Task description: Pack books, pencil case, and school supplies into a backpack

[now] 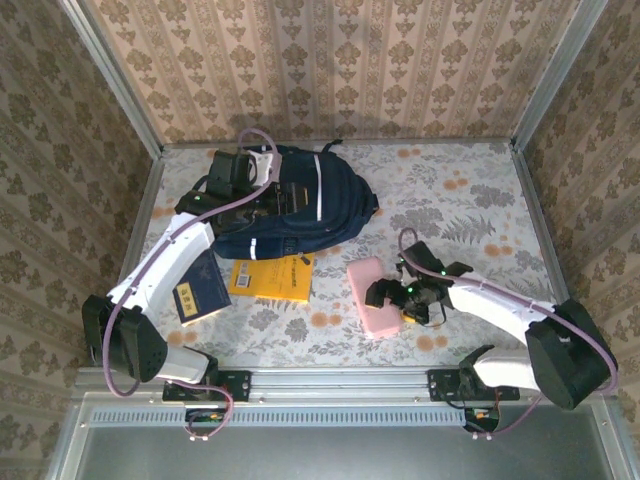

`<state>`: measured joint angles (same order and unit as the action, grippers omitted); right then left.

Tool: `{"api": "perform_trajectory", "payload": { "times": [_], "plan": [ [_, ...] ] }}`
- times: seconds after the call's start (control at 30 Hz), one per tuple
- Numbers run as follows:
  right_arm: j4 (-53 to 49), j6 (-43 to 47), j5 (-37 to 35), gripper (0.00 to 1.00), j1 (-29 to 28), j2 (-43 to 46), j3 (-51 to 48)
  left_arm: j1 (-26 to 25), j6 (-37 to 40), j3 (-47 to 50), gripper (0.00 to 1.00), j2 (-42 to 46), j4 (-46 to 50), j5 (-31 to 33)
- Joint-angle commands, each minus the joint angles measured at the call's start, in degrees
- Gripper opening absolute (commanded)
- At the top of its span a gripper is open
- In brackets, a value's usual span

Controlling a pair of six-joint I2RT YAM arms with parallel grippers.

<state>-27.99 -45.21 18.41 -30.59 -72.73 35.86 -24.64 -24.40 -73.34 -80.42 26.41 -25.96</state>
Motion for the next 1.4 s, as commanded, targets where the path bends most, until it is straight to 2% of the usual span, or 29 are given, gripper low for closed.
{"api": "perform_trajectory", "payload": {
  "times": [0.0,0.23,0.5,0.9,1.2,1.37],
  "plan": [
    [-10.68,1.11,-13.47,1.0,-2.93,-0.85,5.73,0.65,-0.49,0.92,0.69,-0.19,-1.27,-1.1],
    [-17.47,3.22,-19.37,1.0,-10.06,-12.0,16.16,0.79,-0.47,0.91,0.69,-0.36,-1.28,-1.29],
    [-19.83,11.57,-17.68,1.0,-10.98,-18.68,20.93,0.91,-0.8,1.0,0.69,-0.93,-1.6,-1.98],
    [-17.78,10.07,-15.24,1.0,-11.84,-22.08,21.23,1.08,-1.23,1.18,0.69,-1.56,-1.96,-2.77],
    [-15.39,7.62,-17.77,1.0,-12.11,-23.91,19.3,1.09,-1.29,1.36,0.69,-2.02,-1.97,-2.87],
    [-15.08,8.36,-18.41,0.9,-12.12,-21.49,19.13,0.99,-1.86,1.09,0.7,-3.33,-1.97,-4.05]
  ]
}}
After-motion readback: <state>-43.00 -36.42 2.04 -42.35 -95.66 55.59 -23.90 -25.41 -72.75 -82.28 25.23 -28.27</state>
